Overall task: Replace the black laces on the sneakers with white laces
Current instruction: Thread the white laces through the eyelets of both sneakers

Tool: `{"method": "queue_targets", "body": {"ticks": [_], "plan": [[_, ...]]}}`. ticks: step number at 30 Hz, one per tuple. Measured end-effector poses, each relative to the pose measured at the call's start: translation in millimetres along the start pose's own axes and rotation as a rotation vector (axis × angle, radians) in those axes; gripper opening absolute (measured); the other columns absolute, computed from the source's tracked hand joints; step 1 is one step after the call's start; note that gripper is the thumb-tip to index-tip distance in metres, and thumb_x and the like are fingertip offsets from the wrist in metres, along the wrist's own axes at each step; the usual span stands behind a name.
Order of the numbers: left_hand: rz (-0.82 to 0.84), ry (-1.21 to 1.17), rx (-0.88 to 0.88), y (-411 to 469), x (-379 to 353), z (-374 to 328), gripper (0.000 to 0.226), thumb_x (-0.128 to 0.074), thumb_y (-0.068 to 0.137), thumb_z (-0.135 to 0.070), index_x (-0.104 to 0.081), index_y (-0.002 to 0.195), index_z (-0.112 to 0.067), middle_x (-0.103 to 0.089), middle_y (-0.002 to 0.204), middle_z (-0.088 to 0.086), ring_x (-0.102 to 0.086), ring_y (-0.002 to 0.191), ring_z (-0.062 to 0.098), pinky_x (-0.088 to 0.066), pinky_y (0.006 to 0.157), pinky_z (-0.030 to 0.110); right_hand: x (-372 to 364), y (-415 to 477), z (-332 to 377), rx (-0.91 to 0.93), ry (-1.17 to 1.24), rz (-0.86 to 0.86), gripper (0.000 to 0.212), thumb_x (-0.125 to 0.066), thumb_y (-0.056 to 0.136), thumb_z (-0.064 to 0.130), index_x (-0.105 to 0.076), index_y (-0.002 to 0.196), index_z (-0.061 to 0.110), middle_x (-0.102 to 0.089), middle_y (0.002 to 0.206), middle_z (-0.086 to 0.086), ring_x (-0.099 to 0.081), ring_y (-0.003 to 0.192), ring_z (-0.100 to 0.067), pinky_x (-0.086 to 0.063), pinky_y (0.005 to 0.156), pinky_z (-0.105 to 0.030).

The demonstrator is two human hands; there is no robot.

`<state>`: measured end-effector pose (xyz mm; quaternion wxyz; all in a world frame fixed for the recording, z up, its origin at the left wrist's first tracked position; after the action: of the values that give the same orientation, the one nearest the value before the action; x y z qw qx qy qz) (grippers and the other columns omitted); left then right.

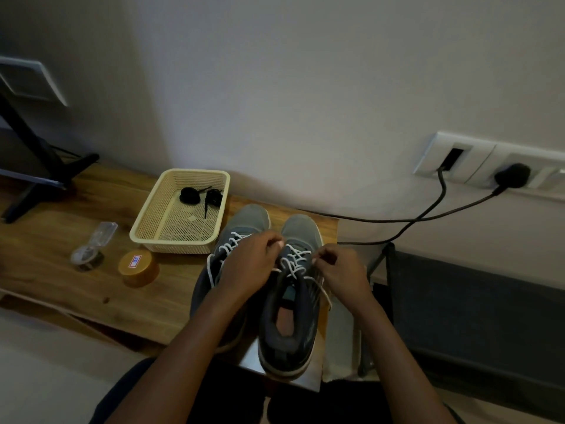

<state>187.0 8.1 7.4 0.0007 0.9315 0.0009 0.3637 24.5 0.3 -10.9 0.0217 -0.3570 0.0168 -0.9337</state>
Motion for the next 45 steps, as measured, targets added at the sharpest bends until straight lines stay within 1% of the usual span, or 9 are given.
{"method": "queue_targets", "body": {"ticks": [4,8,11,17,22,28,32,36,45], "plan": [[0.296,0.098,-0.102,20,-11,-5,0.018,-0.061,0.091,-0.016,-0.072,0.104,-0.017,-0.069,0.099,-0.001,-0.063,0.087,0.011,-0.052,0.084,0.032,2,20,12,0.124,-0.053,0.210,0.007,-0.067,0.083,0.009,-0.072,0.084,0.014,-0.067,0.083,0.002,-0.059,0.077,-0.010,-0.049,0.077,-0.032],[0.397,0.108,-0.150,27,-17,-4,0.018,-0.066,0.087,-0.011,-0.073,0.103,-0.016,-0.062,0.086,-0.008,-0.055,0.072,-0.004,-0.045,0.069,0.012,-8,25,17,0.207,-0.100,0.352,0.012,-0.070,0.081,0.008,-0.074,0.092,0.009,-0.067,0.083,0.002,-0.058,0.072,-0.004,-0.047,0.066,-0.015],[0.403,0.088,-0.141,29,-20,0,0.012,-0.068,0.085,-0.011,-0.072,0.095,-0.017,-0.066,0.090,-0.004,-0.061,0.079,0.006,-0.052,0.077,0.024,-10,24,16,0.227,-0.108,0.314,0.009,-0.069,0.083,0.010,-0.074,0.090,0.009,-0.060,0.076,0.010,-0.053,0.066,0.004,-0.041,0.058,-0.005],[0.435,0.264,-0.153,27,-32,-1,0.009,-0.050,0.095,-0.014,-0.051,0.088,-0.019,-0.051,0.096,-0.001,-0.052,0.093,0.017,-0.041,0.080,0.029,-25,17,14,0.235,-0.172,0.350,0.010,-0.049,0.094,0.013,-0.055,0.087,0.013,-0.055,0.085,-0.005,-0.049,0.078,-0.016,-0.038,0.070,-0.031],[0.439,0.249,-0.100,26,-32,4,0.013,-0.040,0.097,-0.009,-0.045,0.088,-0.016,-0.044,0.083,-0.006,-0.045,0.084,0.016,-0.031,0.069,0.026,-25,17,2,0.157,-0.178,0.320,0.029,-0.043,0.094,0.012,-0.038,0.071,0.030,-0.049,0.077,0.006,-0.048,0.086,-0.021,-0.036,0.088,-0.044],[0.445,0.224,-0.063,28,-32,9,0.012,-0.042,0.098,-0.013,-0.046,0.088,-0.019,-0.051,0.086,-0.004,-0.050,0.088,0.018,-0.037,0.073,0.029,-22,16,-9,0.084,-0.158,0.295,0.027,-0.044,0.093,0.013,-0.042,0.072,0.029,-0.054,0.082,0.005,-0.050,0.094,-0.020,-0.031,0.093,-0.042],[0.310,0.038,-0.035,31,-21,13,0.008,-0.051,0.096,-0.018,-0.057,0.093,-0.022,-0.064,0.097,0.002,-0.061,0.087,0.016,-0.050,0.082,0.035,-10,22,-6,0.092,0.013,0.196,0.022,-0.053,0.091,0.011,-0.052,0.074,0.023,-0.054,0.077,0.005,-0.050,0.074,-0.009,-0.039,0.066,-0.026],[0.227,0.177,-0.146,33,-21,7,0.018,-0.058,0.092,-0.018,-0.068,0.107,-0.021,-0.062,0.106,-0.003,-0.055,0.088,0.010,-0.047,0.084,0.031,-8,26,3,0.200,-0.098,0.116,0.008,-0.059,0.089,0.010,-0.065,0.092,0.015,-0.053,0.086,0.007,-0.047,0.076,-0.006,-0.033,0.060,-0.012],[0.208,0.306,-0.202,29,-26,1,0.008,-0.051,0.094,-0.019,-0.057,0.098,-0.021,-0.048,0.104,-0.005,-0.051,0.091,0.013,-0.037,0.073,0.027,-21,22,5,0.278,-0.285,0.135,0.015,-0.049,0.093,0.014,-0.044,0.080,0.020,-0.046,0.083,0.003,-0.041,0.081,-0.013,-0.028,0.060,-0.024]]}}
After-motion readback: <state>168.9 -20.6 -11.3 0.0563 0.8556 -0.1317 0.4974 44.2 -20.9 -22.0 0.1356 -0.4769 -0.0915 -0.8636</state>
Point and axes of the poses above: each hand's wrist, its own y-axis towards the middle knuckle, its own x-axis out of the back of the hand, z = x × y, the point moved 6 cm from there along y, towards the middle knuckle
